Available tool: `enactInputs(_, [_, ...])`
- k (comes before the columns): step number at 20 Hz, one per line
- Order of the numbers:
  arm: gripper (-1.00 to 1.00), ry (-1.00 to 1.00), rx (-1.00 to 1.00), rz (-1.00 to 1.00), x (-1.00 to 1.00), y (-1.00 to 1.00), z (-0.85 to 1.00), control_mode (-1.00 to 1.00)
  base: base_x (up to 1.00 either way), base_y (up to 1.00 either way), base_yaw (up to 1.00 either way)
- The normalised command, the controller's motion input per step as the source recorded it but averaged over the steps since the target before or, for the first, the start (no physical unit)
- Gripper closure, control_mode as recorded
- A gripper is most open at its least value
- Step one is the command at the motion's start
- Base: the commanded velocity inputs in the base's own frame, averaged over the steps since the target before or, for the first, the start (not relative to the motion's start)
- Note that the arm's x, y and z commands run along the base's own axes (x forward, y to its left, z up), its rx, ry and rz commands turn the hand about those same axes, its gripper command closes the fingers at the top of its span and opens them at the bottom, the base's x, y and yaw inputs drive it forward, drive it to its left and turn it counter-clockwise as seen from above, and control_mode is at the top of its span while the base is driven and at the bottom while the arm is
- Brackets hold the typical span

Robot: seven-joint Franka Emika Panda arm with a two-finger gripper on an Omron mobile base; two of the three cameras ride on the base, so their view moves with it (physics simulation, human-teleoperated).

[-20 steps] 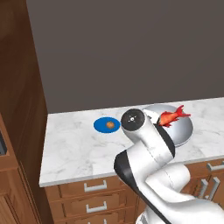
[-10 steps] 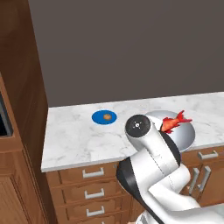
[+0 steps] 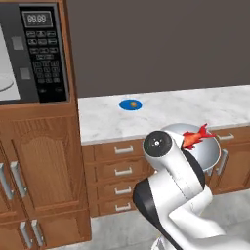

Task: Remove the tangerine from the bowl and place it on the small plate. Then place the bowl with only the fish in the microwave, close the door, and press the start button to microwave the fish.

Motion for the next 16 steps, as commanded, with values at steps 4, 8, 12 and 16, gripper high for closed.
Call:
enactInputs(4, [1.0,0.0,0.0,0.0,0.0,0.0,0.0,1.0,-0.37,1.0,0.15])
enactInputs(8, [1.0,0.0,0.0,0.0,0.0,0.0,0.0,1.0,0.08,1.0,0.06])
enactInputs(12, [1.0,0.0,0.0,0.0,0.0,0.0,0.0,1.0,0.33,1.0,0.0])
enactInputs(16, [1.0,0.0,0.0,0.0,0.0,0.0,0.0,1.0,0.38,0.71,0.0])
